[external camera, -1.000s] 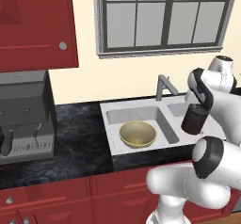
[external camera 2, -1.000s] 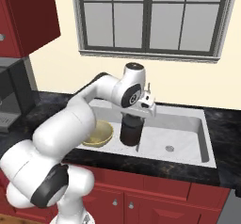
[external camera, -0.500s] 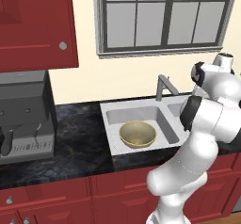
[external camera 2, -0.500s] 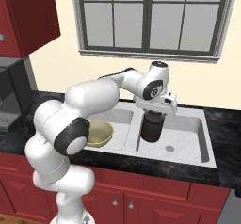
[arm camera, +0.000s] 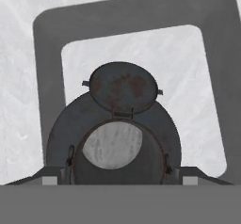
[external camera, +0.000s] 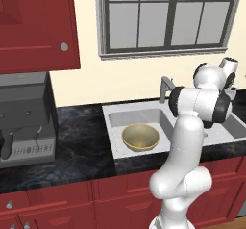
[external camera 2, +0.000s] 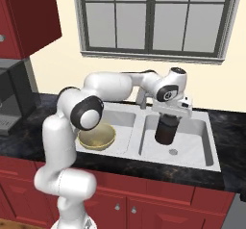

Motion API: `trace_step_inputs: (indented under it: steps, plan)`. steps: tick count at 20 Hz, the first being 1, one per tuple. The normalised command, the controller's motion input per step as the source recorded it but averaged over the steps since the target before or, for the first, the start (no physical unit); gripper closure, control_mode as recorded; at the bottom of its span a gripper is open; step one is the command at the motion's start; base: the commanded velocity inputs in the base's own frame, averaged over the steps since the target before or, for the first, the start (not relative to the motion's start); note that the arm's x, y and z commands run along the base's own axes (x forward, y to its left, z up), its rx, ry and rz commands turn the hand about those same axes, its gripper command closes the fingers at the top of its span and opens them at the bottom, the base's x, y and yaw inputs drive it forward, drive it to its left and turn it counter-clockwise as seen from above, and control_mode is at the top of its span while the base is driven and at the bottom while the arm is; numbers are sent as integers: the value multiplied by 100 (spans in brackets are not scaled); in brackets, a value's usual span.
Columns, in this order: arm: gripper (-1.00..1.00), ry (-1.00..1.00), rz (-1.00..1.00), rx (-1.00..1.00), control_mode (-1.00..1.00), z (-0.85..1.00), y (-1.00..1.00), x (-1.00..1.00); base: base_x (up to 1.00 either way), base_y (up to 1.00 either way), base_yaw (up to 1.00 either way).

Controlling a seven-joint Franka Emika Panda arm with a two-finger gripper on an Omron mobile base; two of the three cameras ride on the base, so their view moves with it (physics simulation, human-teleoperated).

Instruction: Place the bowl in the left basin and the jug in the right basin of the sink.

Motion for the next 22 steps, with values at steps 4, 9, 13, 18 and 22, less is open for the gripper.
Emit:
trace_step_inputs:
  steps: [4,9,13,18,22]
  plan:
    - [100,-6,8,-1,-100,-34,-11,41,0,0,0]
    - [100,4,6,-17,-100,-49,0,41,0,0,0]
    - [100,15,5,-20,-100,-42,5,26,0,0,0]
    - [100,1,0,-3,-100,-34,0,-5,0,0,0]
    - [100,-8,0,0,-100,-31,-4,-10,0,0,0]
